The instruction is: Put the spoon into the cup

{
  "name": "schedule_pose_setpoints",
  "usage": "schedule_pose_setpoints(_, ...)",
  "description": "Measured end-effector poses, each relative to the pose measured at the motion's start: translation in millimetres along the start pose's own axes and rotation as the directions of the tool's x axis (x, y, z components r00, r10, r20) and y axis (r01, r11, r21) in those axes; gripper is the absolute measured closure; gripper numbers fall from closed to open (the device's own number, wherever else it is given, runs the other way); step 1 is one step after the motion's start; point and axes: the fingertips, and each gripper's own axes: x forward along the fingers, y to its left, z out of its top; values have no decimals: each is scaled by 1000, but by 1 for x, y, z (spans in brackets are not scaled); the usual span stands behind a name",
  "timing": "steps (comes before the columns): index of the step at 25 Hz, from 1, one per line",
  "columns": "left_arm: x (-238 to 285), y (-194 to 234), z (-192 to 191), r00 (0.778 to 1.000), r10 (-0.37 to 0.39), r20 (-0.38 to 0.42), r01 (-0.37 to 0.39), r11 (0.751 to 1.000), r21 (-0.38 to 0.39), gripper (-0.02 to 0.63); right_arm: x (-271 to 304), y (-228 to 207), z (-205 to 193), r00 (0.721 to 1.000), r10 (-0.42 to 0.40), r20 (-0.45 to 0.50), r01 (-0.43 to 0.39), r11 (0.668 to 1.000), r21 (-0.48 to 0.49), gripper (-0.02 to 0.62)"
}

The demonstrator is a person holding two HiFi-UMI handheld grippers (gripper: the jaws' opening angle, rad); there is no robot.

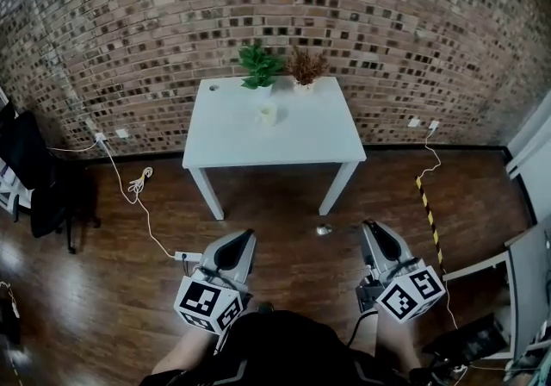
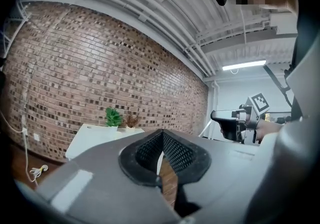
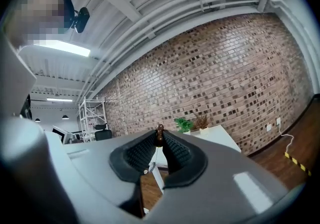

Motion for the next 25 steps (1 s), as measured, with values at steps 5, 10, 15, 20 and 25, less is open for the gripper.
schedule_pose_setpoints(5, 4, 33, -3, 1000, -5, 3, 5, 1000, -11, 612, 32, 6, -2, 1000, -23, -13, 23, 1000, -6, 548)
schedule_pose_setpoints(10, 14, 51, -1, 1000, 10, 4, -10, 999, -37, 612, 61, 4, 3, 999, -11, -36, 10, 1000, -28, 548)
schedule_pose_setpoints(15, 35, 75, 1, 998, 59, 4, -59, 997, -43, 612, 98, -14, -1, 998, 26, -52, -27, 1000, -14, 548)
schedule_pose_setpoints(20, 68, 93, 12, 995, 98, 10, -97, 995, -29, 612, 134, -38, 11, 997, 62, -41, -63, 998, -20, 548)
schedule_pose_setpoints(25, 108, 102, 28, 993, 111, 29, -111, 994, -9, 612, 167, -69, 25, 995, 92, -37, -93, 995, -23, 548)
